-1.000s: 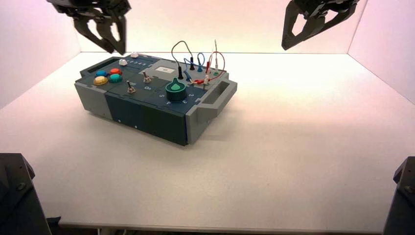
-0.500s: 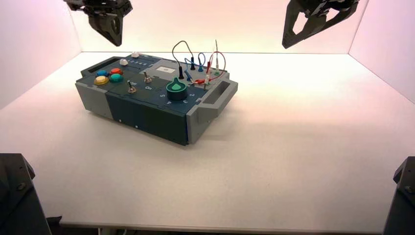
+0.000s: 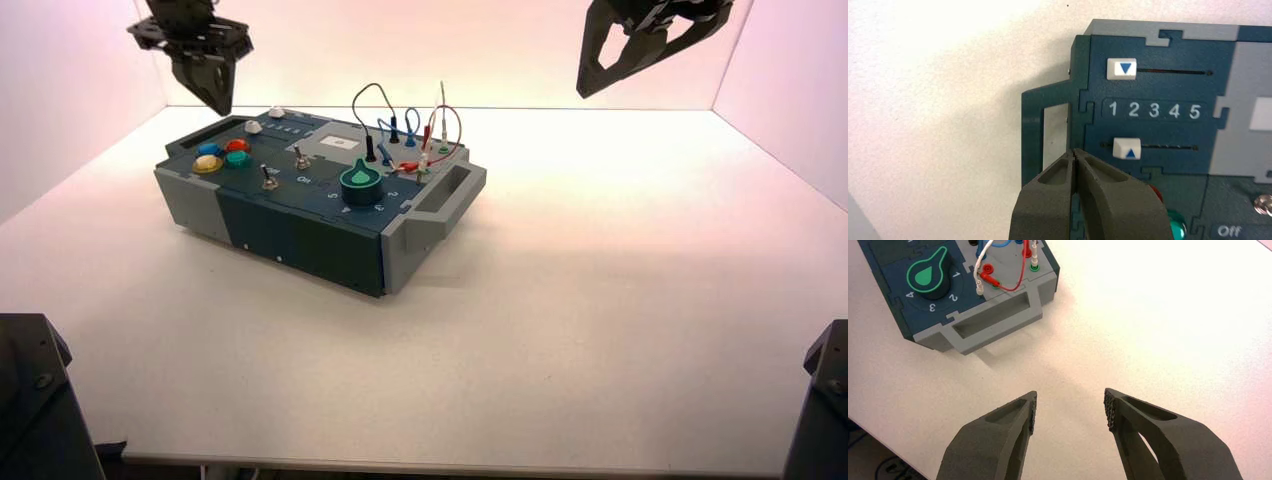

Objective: Move the bottom slider to position 4.

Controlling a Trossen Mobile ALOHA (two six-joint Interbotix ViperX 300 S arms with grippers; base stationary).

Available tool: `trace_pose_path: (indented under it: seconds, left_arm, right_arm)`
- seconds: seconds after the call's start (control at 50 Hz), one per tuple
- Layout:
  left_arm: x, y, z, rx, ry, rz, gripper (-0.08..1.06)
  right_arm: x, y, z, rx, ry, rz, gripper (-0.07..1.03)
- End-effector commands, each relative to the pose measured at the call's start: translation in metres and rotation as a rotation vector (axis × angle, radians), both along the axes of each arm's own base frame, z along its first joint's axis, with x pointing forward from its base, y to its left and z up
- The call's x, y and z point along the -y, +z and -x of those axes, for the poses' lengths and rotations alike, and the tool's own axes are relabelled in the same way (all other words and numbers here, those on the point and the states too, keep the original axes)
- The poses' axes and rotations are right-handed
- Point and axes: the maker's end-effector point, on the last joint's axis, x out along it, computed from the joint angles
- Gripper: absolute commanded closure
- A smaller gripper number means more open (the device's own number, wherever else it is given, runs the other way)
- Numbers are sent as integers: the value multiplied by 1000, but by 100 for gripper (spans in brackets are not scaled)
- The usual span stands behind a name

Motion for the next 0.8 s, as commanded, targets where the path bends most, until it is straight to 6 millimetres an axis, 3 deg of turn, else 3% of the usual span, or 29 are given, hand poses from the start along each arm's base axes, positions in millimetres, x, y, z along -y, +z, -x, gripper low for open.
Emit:
trace_pose_path:
  seconds: [0.02,0.18,0.48,0.8]
  left_arm:
    - [1,10,-12,37,-8,0,101]
    - [1,4,-14,27,-6,2,101]
    - [26,1,-8,15,-65,3,101]
    - [34,-4,2,-7,-81,4,101]
  right_arm:
    - [-1,8,-4,23,-4,-15,26]
    - [-1,7,-4,22,-4,-14,26]
    - [-1,6,-4,18,-6,-12,26]
    - [-1,5,-4,16,-5,-10,26]
